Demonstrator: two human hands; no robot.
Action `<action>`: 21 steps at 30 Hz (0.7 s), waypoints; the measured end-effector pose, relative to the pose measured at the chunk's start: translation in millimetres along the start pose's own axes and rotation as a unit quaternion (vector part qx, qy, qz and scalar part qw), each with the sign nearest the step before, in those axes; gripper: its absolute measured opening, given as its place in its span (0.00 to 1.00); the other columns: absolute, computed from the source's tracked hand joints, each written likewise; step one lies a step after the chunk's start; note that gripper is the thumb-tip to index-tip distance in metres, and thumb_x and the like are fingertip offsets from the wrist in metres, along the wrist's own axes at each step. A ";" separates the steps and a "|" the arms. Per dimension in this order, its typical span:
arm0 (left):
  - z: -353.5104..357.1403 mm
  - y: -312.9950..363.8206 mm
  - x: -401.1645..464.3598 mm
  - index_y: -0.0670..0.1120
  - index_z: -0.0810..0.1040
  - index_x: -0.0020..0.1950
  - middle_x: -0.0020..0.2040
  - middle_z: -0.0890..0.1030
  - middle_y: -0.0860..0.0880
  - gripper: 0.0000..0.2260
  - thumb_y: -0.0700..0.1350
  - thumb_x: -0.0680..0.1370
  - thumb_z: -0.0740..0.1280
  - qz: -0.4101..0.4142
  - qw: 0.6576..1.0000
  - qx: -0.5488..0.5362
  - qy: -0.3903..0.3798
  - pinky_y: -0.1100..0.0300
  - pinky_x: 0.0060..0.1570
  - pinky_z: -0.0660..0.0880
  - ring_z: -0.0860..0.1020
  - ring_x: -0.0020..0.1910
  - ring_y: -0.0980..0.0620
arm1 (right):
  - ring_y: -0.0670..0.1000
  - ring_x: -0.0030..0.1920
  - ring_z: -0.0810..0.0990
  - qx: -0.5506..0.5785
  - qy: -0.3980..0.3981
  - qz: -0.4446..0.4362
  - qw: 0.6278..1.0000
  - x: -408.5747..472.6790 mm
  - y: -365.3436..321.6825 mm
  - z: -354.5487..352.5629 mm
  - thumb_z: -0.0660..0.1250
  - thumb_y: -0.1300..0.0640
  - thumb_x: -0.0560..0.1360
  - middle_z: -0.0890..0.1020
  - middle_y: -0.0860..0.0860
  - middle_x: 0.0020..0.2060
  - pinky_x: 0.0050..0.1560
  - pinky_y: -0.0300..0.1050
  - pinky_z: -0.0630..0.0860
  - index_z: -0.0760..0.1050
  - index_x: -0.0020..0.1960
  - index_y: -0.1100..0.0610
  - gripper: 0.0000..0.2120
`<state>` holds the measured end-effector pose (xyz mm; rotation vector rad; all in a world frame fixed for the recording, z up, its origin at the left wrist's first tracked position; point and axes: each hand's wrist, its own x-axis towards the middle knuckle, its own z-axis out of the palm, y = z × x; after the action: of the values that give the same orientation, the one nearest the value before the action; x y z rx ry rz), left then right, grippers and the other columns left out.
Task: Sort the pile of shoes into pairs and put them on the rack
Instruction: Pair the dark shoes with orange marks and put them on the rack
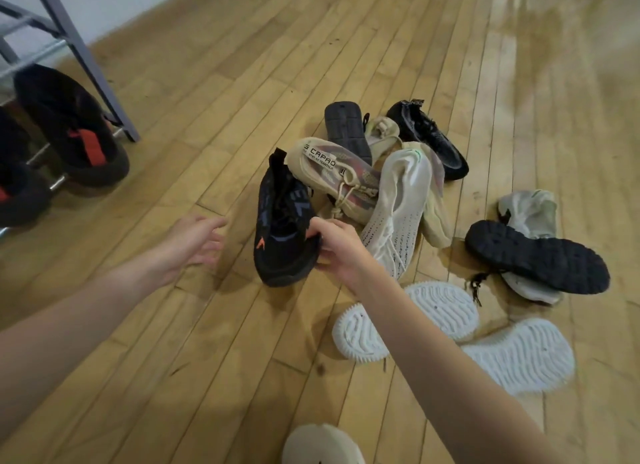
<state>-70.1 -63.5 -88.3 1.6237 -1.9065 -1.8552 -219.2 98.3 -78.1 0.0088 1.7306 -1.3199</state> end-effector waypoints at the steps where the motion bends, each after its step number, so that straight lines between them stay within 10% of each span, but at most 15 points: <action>1: 0.3 0.9 -0.3 0.43 0.67 0.71 0.62 0.76 0.40 0.25 0.53 0.78 0.64 0.006 1.000 -0.001 -0.003 0.50 0.54 0.76 0.77 0.58 0.44 | 0.55 0.45 0.75 0.013 -0.004 0.002 1.000 -0.1 4.0 -2.2 0.66 0.64 0.68 0.76 0.57 0.46 0.38 0.45 0.73 0.76 0.54 0.61 0.14; 8: -6.1 2.9 -3.0 0.50 0.63 0.74 0.65 0.74 0.48 0.39 0.65 0.69 0.70 0.070 0.996 -0.029 -0.053 0.53 0.53 0.76 0.76 0.60 0.48 | 0.52 0.37 0.68 -0.109 0.030 -0.113 0.987 -32.3 18.1 -18.6 0.58 0.67 0.69 0.68 0.55 0.32 0.36 0.41 0.65 0.73 0.34 0.61 0.07; 16: -31.5 6.9 -12.2 0.51 0.74 0.61 0.59 0.79 0.50 0.27 0.45 0.65 0.78 0.148 0.974 -0.163 -0.051 0.55 0.52 0.78 0.77 0.59 0.50 | 0.37 0.45 0.81 -0.211 0.005 -0.326 0.922 -33.8 0.8 -4.9 0.64 0.69 0.72 0.84 0.44 0.43 0.47 0.31 0.75 0.82 0.53 0.56 0.15; 21: -69.4 5.5 -17.7 0.52 0.71 0.62 0.59 0.77 0.52 0.38 0.46 0.57 0.83 0.243 0.969 0.029 -0.042 0.57 0.58 0.73 0.75 0.59 0.55 | 0.46 0.54 0.80 -0.299 0.061 -0.495 0.814 -20.7 -6.8 -1.5 0.67 0.68 0.68 0.83 0.45 0.50 0.58 0.44 0.76 0.80 0.58 0.56 0.20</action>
<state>-21.4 -103.0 -53.3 0.9708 -2.1592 -1.6909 -211.8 106.8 -59.3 -1.3589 2.2986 -1.3736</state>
